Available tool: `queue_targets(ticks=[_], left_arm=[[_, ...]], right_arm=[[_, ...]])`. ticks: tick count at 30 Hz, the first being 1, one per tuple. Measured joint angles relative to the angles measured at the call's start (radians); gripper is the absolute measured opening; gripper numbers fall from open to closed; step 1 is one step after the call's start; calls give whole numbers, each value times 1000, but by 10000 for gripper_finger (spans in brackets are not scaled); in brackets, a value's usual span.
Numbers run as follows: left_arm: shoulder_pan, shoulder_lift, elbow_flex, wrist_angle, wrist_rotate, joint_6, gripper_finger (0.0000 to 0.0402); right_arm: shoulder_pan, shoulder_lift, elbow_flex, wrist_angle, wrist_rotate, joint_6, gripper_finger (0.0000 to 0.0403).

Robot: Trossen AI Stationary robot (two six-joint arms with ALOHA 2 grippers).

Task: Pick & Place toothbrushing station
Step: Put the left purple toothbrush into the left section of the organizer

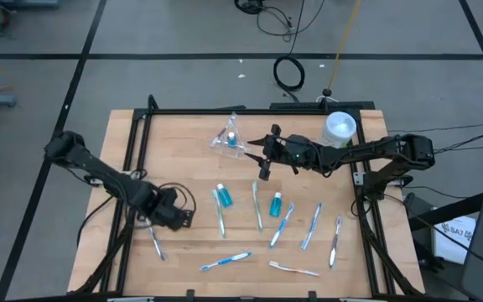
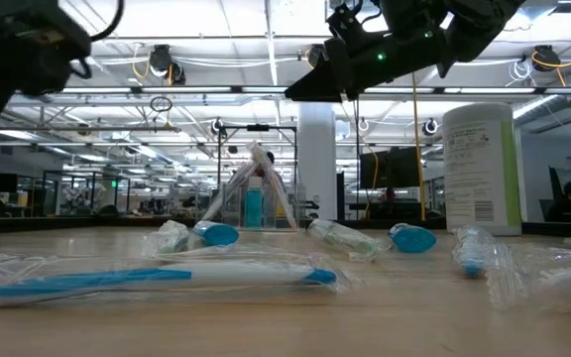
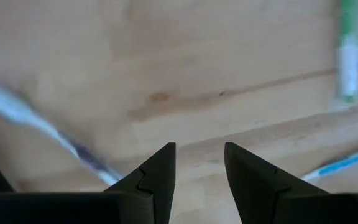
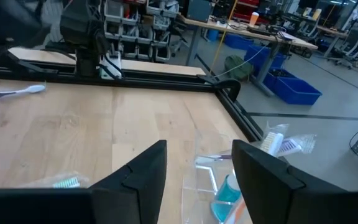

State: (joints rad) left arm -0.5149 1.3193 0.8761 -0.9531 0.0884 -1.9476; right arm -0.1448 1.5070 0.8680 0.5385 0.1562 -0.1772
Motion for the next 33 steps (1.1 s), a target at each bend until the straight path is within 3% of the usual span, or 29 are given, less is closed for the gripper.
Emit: queue_targets(ticks=[4,7,16,26,33], left_arm=[[-41,66,-1,-100,114,-134,140],[-56,74,-2,-163,222,-142,140],[-120,35,-27,-154,186,-239,140],[-165,-75,-271,129,187,-424,140],[-164,-91,-392,270,210,-461,140]], right_arm=[[0,0,0,-3,0,0,174],[0,0,0,-8,0,0,172],[0,0,0,-7,0,5,174],[0,0,0,-4,0,4,173],[0,0,0,3,0,0,173]])
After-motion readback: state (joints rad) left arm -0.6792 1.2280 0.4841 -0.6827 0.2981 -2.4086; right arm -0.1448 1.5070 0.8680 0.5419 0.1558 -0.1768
